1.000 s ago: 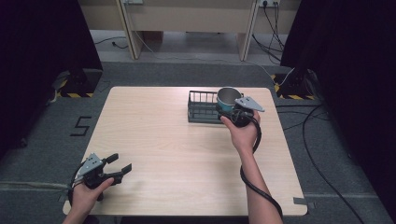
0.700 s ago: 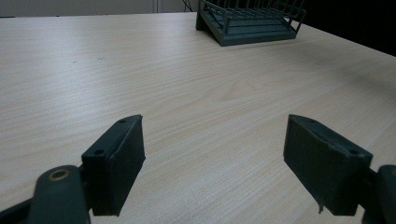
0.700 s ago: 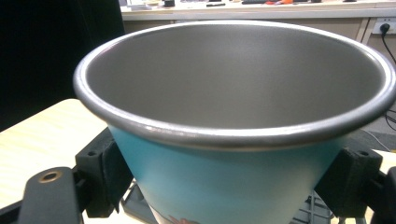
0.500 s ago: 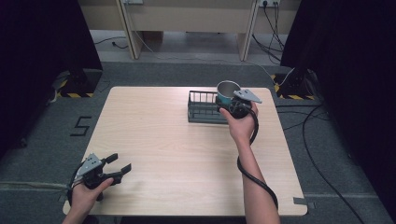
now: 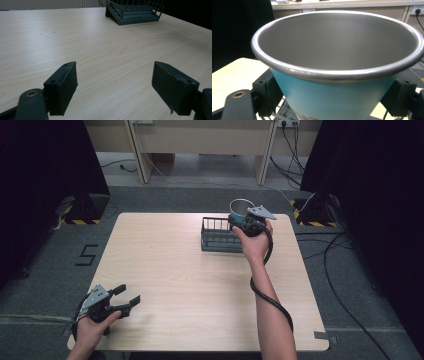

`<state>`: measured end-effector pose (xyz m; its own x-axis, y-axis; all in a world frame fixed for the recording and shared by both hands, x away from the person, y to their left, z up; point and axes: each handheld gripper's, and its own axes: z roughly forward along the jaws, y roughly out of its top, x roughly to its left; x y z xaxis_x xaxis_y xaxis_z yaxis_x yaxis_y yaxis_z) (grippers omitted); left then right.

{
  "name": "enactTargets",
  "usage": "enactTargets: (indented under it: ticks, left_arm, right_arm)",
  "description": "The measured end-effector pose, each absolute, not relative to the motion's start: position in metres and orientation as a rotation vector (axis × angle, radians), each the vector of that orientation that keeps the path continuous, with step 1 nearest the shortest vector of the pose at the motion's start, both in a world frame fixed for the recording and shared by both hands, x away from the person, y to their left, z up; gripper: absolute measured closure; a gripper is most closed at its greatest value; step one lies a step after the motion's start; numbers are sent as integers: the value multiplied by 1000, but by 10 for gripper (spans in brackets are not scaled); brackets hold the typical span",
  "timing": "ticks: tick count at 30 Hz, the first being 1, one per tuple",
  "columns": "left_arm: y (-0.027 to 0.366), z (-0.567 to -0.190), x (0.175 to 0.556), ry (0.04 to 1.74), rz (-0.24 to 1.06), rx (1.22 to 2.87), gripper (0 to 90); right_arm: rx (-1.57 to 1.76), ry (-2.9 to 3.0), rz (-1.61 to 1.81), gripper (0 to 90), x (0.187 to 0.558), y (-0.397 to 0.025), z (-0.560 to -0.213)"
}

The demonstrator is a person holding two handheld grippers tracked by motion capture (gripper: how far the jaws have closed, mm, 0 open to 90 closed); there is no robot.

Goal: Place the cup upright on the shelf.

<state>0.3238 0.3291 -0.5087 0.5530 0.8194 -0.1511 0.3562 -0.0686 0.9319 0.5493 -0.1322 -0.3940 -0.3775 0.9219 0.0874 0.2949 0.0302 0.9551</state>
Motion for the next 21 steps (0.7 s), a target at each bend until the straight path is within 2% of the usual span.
enactTargets:
  ticks: [21]
  left_arm:
    - [329, -508, 324, 997, 512, 1664, 199]
  right_arm:
    - [1320, 1727, 1324, 182, 580, -130, -397]
